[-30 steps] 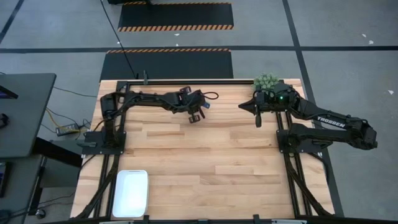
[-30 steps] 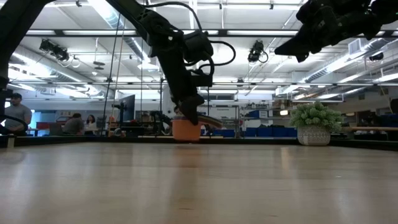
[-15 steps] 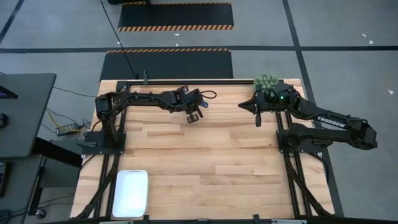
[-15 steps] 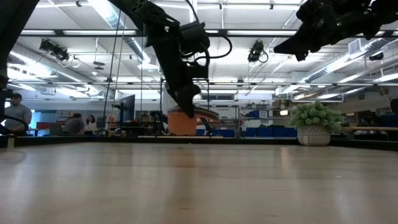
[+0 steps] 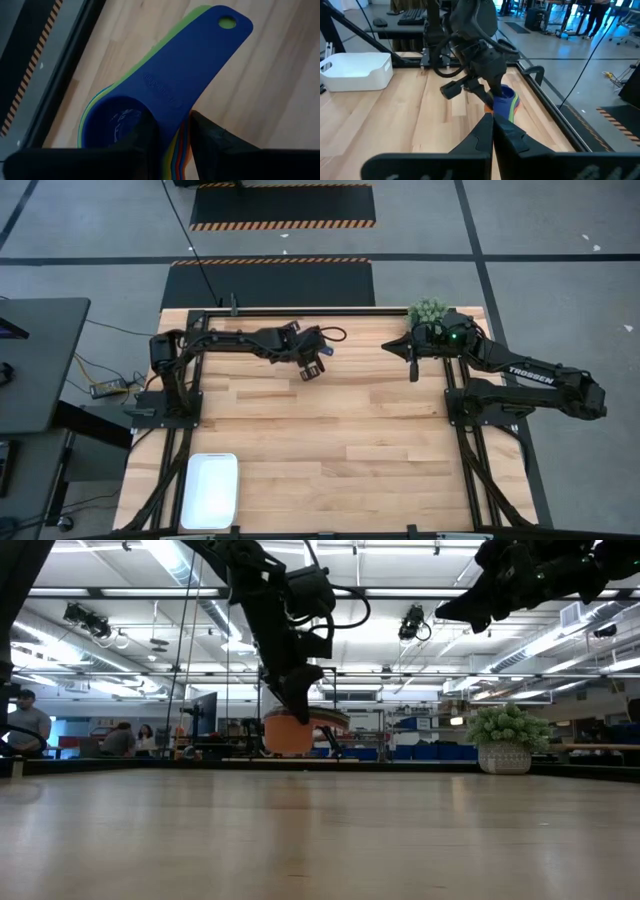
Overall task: Nest measuring cups in basket
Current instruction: Put the stacked measuring cups into the white bin
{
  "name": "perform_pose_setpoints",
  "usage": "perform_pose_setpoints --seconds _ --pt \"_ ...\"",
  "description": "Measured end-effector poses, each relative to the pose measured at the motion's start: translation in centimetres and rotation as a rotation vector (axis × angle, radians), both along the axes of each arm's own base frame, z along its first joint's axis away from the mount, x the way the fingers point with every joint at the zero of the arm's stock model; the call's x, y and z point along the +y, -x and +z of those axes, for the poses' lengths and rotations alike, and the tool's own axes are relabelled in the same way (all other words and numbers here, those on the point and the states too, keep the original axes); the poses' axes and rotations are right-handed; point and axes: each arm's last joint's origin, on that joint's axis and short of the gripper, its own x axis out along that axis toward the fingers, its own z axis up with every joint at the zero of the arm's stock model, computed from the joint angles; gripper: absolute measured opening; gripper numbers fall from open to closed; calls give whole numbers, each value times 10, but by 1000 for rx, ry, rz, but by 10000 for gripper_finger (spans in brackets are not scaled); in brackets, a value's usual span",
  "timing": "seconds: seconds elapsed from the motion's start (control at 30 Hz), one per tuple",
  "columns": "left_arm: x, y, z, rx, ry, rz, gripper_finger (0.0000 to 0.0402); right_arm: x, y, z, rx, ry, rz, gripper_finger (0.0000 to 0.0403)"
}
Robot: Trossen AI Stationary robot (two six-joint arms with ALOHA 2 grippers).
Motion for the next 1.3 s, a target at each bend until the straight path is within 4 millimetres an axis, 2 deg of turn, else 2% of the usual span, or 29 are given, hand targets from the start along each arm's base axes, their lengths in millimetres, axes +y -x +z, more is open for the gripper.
perform_pose_setpoints --seconds 0.4,0.7,0.87,1.3 --pt "-16 2 3 -8 47 46 95 1 -1 1 -27 -78 25 18" --pt "-22 10 16 -50 74 127 95 8 -1 2 -38 -57 247 18" --pt "-28 13 16 -28 82 166 95 14 -3 3 -48 -63 335 18" --pt "-60 16 19 -33 105 202 95 32 -8 3 -45 -69 463 18"
